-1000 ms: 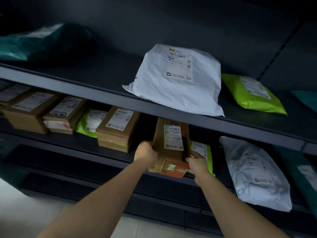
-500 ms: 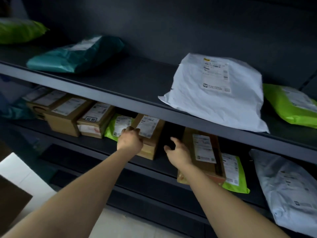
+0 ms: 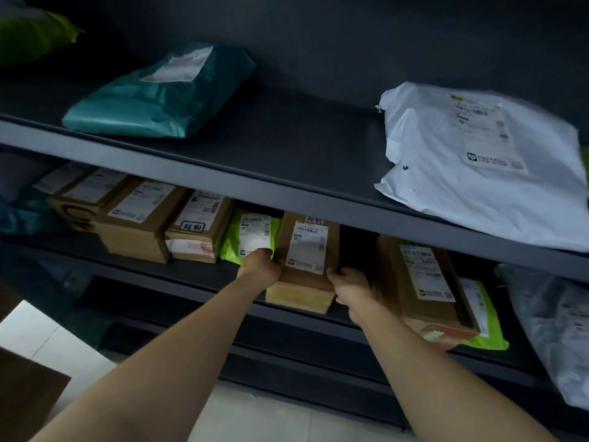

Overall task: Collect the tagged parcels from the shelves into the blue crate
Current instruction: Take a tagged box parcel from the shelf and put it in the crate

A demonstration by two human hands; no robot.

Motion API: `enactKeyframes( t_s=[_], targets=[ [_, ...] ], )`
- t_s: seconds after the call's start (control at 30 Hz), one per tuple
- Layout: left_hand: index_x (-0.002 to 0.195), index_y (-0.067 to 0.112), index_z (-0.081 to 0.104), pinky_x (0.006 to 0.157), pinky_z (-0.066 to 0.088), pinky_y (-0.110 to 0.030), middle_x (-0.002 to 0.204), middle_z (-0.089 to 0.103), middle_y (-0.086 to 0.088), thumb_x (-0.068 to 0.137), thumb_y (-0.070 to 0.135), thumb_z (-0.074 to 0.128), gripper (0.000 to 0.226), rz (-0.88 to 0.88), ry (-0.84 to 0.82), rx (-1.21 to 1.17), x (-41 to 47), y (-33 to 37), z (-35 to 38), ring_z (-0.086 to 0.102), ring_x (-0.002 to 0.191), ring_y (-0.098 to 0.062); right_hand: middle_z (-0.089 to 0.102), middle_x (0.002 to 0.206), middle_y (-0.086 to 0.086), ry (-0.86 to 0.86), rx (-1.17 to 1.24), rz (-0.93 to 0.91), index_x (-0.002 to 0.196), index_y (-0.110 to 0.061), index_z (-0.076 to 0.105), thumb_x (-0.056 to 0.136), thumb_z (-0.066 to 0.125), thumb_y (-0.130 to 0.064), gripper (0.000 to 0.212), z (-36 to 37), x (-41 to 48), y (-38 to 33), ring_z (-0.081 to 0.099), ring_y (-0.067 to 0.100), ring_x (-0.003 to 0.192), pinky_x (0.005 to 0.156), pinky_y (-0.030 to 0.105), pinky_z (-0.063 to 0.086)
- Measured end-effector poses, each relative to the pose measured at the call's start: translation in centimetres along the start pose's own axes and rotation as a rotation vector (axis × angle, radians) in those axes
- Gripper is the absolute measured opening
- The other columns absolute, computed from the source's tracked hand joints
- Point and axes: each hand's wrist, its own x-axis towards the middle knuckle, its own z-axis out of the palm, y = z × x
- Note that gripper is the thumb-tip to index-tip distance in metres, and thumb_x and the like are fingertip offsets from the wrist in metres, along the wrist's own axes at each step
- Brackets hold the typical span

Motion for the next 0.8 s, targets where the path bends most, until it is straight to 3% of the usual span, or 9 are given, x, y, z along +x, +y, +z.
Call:
enactKeyframes(
  t_s=[0.1,0.17,0.3,0.4,0.5,0.57,0.7,0.8],
  targets=[
    [0.108,0.011,0.068,0.072,0.049,-0.034,0.106,0.069,-0.012,0.093,0.032,0.053,0.030,0.039,-0.032,-0.059,-0.5,-1.2,0.2,0.063,0.094,-0.029,0.059,0.128,0.005,0.005,0.055,0.013,0.132,-0.012,0.055,0.096,0.057,-0.023,0.037,-0.2,-1.0,0.9,0.055,0.023,0.115,0.103,0.040,0.046],
    [0.106,0.013,0.070,0.063,0.043,-0.028,0.100,0.069,-0.010,0.091,0.030,0.055,0.027,0.040,-0.026,-0.087,-1.2,-1.5,0.3,0.062,0.087,-0.026,0.062,0.119,0.003,0.014,0.083,0.012,0.125,-0.014,0.060,0.095,0.058,-0.018,0.030,-0.3,-1.7,1.4,0.057,0.020,0.105,0.098,0.036,0.049],
    [0.109,0.013,0.069,0.069,0.047,-0.026,0.101,0.070,-0.007,0.088,0.025,0.060,0.026,0.034,0.013,-0.169,-3.4,-1.7,0.6,0.061,0.089,-0.022,0.063,0.113,0.002,0.019,0.108,-0.015,0.129,-0.015,0.058,0.093,0.060,-0.015,0.036,-0.7,-3.3,2.3,0.058,0.018,0.102,0.094,0.035,0.050],
    [0.110,0.011,0.070,0.072,0.050,-0.028,0.104,0.071,-0.006,0.086,0.026,0.066,0.029,0.032,0.052,-0.252,-5.5,-1.7,1.2,0.063,0.092,-0.021,0.064,0.117,0.004,0.033,0.129,-0.039,0.130,-0.015,0.057,0.092,0.061,-0.015,0.038,-1.3,-4.7,3.1,0.059,0.020,0.104,0.096,0.037,0.050],
    [0.095,0.008,0.072,0.055,0.041,-0.022,0.079,0.065,0.000,0.087,0.019,0.064,0.015,0.073,0.093,-0.299,-8.5,-1.3,1.8,0.056,0.075,-0.016,0.065,0.116,-0.001,0.036,0.141,-0.063,0.126,-0.018,0.060,0.093,0.061,-0.017,0.034,-2.2,-6.5,4.2,0.061,0.020,0.106,0.098,0.040,0.051],
    [0.091,0.011,0.072,0.051,0.038,-0.020,0.072,0.060,0.005,0.088,0.018,0.064,0.012,0.095,0.118,-0.306,-10.8,-1.1,2.2,0.055,0.072,-0.014,0.064,0.123,0.002,0.029,0.165,-0.081,0.127,-0.017,0.059,0.093,0.059,-0.014,0.034,-2.9,-8.0,5.0,0.060,0.020,0.109,0.099,0.040,0.050],
    [0.098,0.012,0.073,0.049,0.036,-0.018,0.074,0.063,0.005,0.087,0.017,0.063,0.016,0.113,0.176,-0.314,-15.3,-0.9,3.0,0.055,0.069,-0.010,0.055,0.137,0.002,0.032,0.156,-0.118,0.140,-0.015,0.047,0.095,0.058,-0.013,0.047,-4.5,-11.3,6.8,0.052,0.021,0.124,0.107,0.037,0.042],
    [0.105,0.015,0.073,0.057,0.043,-0.022,0.085,0.068,0.005,0.087,0.016,0.063,0.020,0.139,0.195,-0.339,-18.5,-0.8,3.5,0.060,0.078,-0.012,0.052,0.141,0.001,0.059,0.173,-0.134,0.143,-0.020,0.045,0.095,0.058,-0.017,0.050,-5.1,-13.6,8.2,0.050,0.021,0.127,0.107,0.036,0.042]
  ],
)
